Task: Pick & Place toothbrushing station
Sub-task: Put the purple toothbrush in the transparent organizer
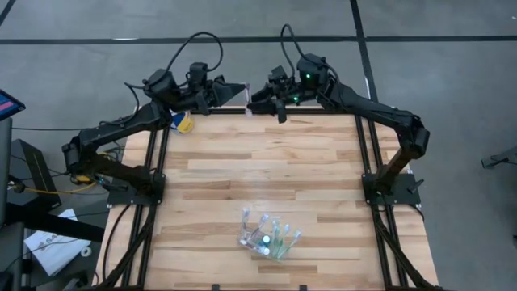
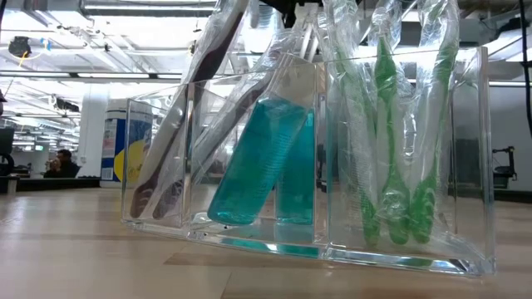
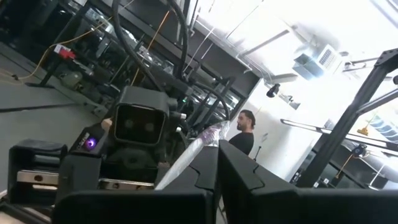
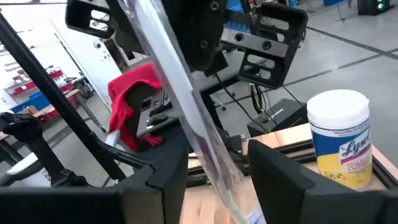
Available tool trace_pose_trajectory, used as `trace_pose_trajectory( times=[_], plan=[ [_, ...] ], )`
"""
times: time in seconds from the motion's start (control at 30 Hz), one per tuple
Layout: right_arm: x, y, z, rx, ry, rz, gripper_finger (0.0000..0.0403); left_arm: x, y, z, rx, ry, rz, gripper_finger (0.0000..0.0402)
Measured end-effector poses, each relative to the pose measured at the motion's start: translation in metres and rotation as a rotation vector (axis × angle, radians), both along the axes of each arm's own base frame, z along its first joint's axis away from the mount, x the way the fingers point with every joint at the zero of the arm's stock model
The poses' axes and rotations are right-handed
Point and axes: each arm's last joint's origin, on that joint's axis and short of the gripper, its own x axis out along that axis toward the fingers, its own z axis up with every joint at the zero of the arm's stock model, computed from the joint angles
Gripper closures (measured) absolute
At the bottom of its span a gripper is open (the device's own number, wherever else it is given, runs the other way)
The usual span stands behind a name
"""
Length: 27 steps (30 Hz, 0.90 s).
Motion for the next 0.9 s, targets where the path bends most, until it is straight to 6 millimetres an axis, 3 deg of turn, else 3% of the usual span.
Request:
trace_pose_trajectory(
  times=[0.1,0.33,0.63,0.73,0.9],
  plan=[
    [0.000,0.000,0.000,0.000,-0.003,0.014,0.0272,0.000,0.000,0.000,0.003,-0.004,0.001,0.0401],
    [0.000,0.002,0.001,-0.003,-0.011,0.068,0.0388,0.000,0.000,0.001,0.011,-0.009,0.010,0.0401],
    [-0.003,-0.005,0.001,-0.001,-0.008,0.049,0.0398,-0.001,-0.001,0.001,0.032,-0.008,-0.021,0.0389],
    [-0.008,-0.016,0.000,0.006,0.001,0.008,0.0399,-0.001,-0.005,0.002,0.043,0.001,-0.138,0.0356],
    [-0.018,-0.035,0.002,0.013,0.001,-0.047,0.0401,0.002,-0.006,-0.007,0.050,0.094,-0.226,0.0266]
  ],
)
